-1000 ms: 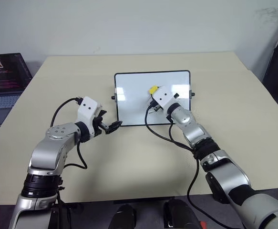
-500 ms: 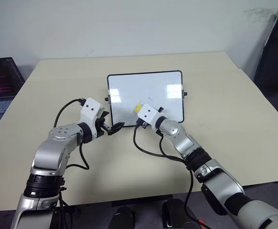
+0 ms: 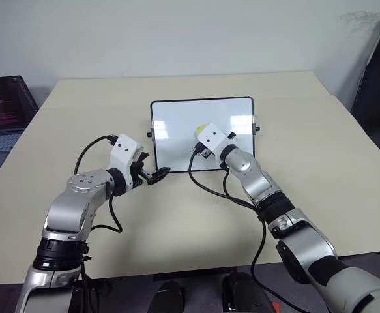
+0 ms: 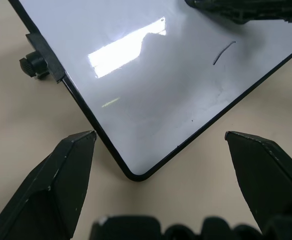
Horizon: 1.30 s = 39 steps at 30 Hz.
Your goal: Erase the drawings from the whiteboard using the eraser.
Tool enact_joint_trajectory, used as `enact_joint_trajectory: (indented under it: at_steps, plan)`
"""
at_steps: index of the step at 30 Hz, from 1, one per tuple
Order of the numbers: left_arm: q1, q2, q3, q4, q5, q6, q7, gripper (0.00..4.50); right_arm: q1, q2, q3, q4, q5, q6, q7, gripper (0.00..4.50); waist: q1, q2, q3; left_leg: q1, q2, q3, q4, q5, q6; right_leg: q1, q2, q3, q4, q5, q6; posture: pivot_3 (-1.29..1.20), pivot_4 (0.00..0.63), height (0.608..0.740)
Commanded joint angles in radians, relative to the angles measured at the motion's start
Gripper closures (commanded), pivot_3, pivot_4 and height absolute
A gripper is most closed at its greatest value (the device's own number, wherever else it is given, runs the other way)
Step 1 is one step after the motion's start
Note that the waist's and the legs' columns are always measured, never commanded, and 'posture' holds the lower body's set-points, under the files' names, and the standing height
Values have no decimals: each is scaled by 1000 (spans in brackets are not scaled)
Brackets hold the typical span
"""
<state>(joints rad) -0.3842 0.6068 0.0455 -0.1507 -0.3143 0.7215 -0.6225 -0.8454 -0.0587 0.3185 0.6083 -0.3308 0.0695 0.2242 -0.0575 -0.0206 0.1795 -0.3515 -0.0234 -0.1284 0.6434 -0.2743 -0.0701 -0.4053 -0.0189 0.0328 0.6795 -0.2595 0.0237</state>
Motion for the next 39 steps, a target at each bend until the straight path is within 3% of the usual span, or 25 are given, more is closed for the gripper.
enact_joint_trajectory:
  at_steps: [1,12,39]
  plan:
    - [-8,0,5,-29,-1,-21,-3,0,33,11,39,-4,-15,36,38,3179,-1,0,0,0,0,0,0,0,0,0,0,0,0,0,0,0,150,740]
    - [-2,-5,2,-30,0,-23,-2,0,-48,-84,-93,53,40,21,-55,3179,10,-1,1,1,0,2,1,0,0,1,0,2,0,1,2,0,150,740]
    - [-12,-19,-16,-21,5,-31,-5,0,-13,-42,-40,17,43,-14,11,3180,-6,-2,1,2,1,6,-1,0,0,0,1,5,-1,1,2,0,150,740]
